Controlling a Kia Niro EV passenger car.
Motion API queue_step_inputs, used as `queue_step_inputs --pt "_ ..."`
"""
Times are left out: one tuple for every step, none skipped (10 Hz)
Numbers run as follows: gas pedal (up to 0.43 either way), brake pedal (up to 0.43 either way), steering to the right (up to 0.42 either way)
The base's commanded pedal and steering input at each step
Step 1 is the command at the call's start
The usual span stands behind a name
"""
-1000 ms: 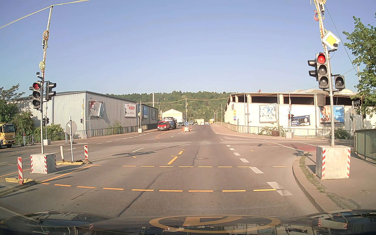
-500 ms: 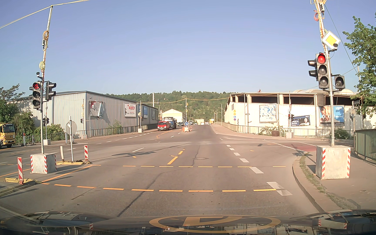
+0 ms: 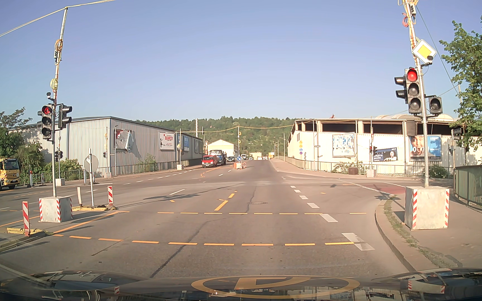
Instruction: Follow the waypoints while adhering to traffic rules and regulations
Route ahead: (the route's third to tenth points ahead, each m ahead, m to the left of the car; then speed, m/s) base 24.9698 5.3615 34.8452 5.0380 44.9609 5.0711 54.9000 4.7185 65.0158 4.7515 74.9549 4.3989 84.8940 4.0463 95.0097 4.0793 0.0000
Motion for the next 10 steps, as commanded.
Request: queue_step_inputs --pt "0.0 0.299 -0.003" --pt "0.0 0.299 -0.003" --pt "0.0 0.299 -0.003" --pt "0.0 0.305 -0.003" --pt "0.0 0.299 -0.003" --pt "0.0 0.299 -0.003" --pt "0.0 0.305 -0.003" --pt "0.0 0.305 -0.003" --pt "0.0 0.305 -0.003" --pt "0.0 0.299 -0.003"
